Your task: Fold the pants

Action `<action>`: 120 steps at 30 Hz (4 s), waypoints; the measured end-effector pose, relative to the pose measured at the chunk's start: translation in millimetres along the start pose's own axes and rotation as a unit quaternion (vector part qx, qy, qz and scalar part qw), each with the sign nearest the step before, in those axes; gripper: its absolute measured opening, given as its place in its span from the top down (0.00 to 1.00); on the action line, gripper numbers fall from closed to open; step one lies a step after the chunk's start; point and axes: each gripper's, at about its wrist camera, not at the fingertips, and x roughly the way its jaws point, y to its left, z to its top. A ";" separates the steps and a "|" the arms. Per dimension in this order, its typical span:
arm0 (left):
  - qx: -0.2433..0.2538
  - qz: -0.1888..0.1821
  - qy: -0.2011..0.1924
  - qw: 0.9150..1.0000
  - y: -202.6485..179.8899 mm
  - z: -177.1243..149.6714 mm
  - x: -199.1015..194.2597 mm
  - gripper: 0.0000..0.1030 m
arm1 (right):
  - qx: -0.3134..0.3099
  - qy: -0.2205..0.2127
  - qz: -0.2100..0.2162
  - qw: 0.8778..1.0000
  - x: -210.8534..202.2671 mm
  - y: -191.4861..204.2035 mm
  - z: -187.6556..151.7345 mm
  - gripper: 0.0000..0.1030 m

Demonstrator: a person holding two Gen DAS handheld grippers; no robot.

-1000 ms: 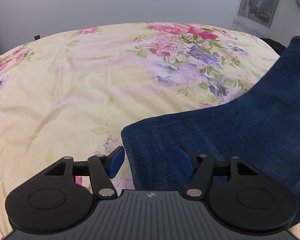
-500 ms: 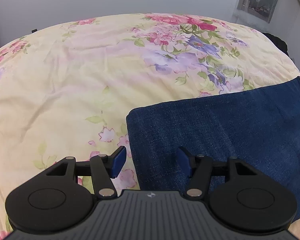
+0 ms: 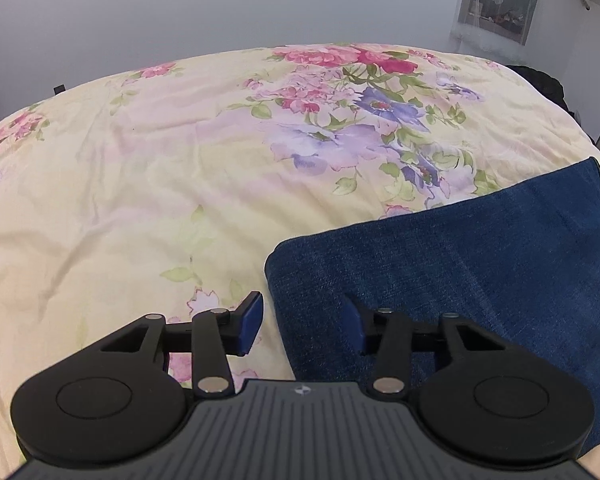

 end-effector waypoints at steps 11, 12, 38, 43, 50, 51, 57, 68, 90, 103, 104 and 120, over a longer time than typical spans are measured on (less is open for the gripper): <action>0.002 -0.012 -0.006 1.000 5.9 24.9 6.6 0.88 | -0.031 -0.053 -0.063 0.996 -17.9 -3.3 -3.1 0.77; 0.009 -0.013 -0.003 1.000 5.0 23.8 8.1 0.90 | -0.030 -0.063 -0.051 0.996 -24.5 -2.1 0.1 0.80; 0.020 -0.035 0.004 0.999 4.1 -12.5 -11.9 0.94 | -0.037 -0.037 -0.007 0.999 -29.3 43.1 -16.4 0.90; 0.043 -0.058 0.024 0.997 -19.9 -45.7 -31.5 0.94 | -0.035 -0.032 0.086 0.995 -76.6 91.5 -42.4 0.90; 0.021 -0.045 0.067 0.996 -18.2 -91.8 -17.8 0.94 | 0.020 -0.012 0.133 0.991 -121.4 129.6 -100.7 0.90; 0.021 -0.043 0.063 0.997 -18.2 -94.1 -22.2 0.94 | 0.035 -0.008 0.133 0.990 -127.1 129.8 -108.0 0.90; 0.007 -0.049 0.010 0.999 -17.7 -98.5 -63.8 0.95 | 0.082 -0.001 0.131 0.988 -161.1 147.5 -156.3 0.79; 0.029 -0.063 0.001 0.998 -39.7 -100.9 -53.4 0.94 | 0.077 -0.004 0.091 0.993 -144.0 202.8 -177.8 0.74; 0.049 -0.062 -0.013 0.997 -41.7 -97.4 -70.1 0.94 | 0.073 -0.021 0.154 0.985 -176.8 180.0 -163.4 1.00; 0.027 -0.060 0.020 0.998 -36.1 -111.7 -36.0 0.94 | 0.101 0.064 0.149 0.982 -100.7 185.5 -172.2 1.00; 0.020 -0.062 0.023 0.998 -33.7 -111.7 -35.5 0.94 | 0.106 0.072 0.150 0.980 -96.1 184.9 -172.9 1.00; -0.225 -0.133 -0.028 0.965 60.7 -84.3 -49.3 0.50 | 0.027 0.023 0.163 0.986 -136.4 167.2 -133.7 0.88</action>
